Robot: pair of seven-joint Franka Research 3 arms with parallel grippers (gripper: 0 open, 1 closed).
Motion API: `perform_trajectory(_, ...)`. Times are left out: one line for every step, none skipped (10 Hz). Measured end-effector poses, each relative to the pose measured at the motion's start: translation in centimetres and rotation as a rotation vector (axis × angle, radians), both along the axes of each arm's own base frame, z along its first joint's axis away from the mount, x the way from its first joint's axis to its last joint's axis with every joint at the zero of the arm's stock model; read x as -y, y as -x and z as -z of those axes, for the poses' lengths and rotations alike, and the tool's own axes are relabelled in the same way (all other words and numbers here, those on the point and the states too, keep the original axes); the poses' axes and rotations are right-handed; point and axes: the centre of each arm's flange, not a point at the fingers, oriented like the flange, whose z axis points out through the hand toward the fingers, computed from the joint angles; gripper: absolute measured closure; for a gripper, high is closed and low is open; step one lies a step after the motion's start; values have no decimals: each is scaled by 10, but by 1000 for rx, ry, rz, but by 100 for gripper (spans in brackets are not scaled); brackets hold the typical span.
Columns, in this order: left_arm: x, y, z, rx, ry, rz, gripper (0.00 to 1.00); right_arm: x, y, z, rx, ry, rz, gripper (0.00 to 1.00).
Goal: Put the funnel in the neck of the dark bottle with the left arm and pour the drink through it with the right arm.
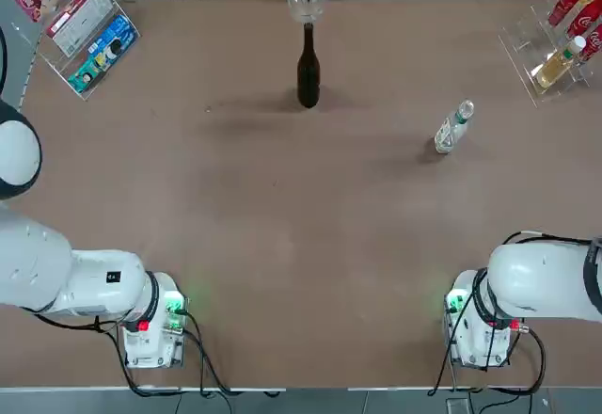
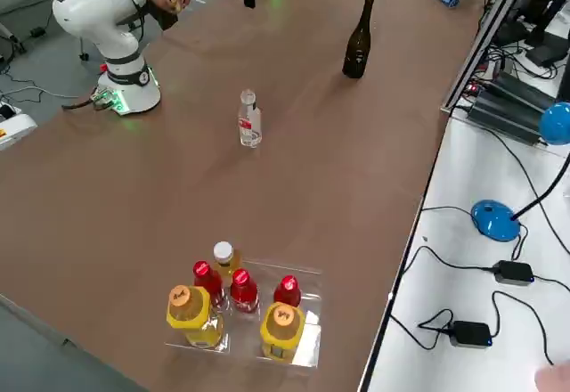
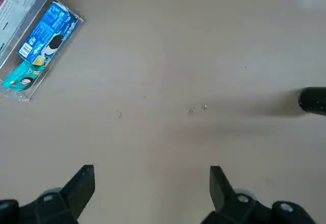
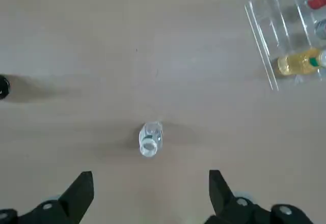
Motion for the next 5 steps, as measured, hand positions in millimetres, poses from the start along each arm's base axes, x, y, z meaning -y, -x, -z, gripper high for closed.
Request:
perform_trajectory(0, 0, 0, 1, 4, 1, 0, 0, -1, -2, 15, 2, -18, 0)
perform_trajectory(1, 0, 0, 4, 9, 2, 0, 0, -2, -3, 20, 4, -34, 0)
perform_trajectory(1, 0, -1, 5, 11, 2, 0, 0, -2, -3, 22, 4, -39, 0)
perform_trajectory(1, -1, -1, 5, 11, 2, 0, 1, -3, -3, 25, 4, -39, 0)
perform_trajectory(1, -1, -1, 6, 11, 2, 0, 3, -5, -1, 27, 3, -35, 0)
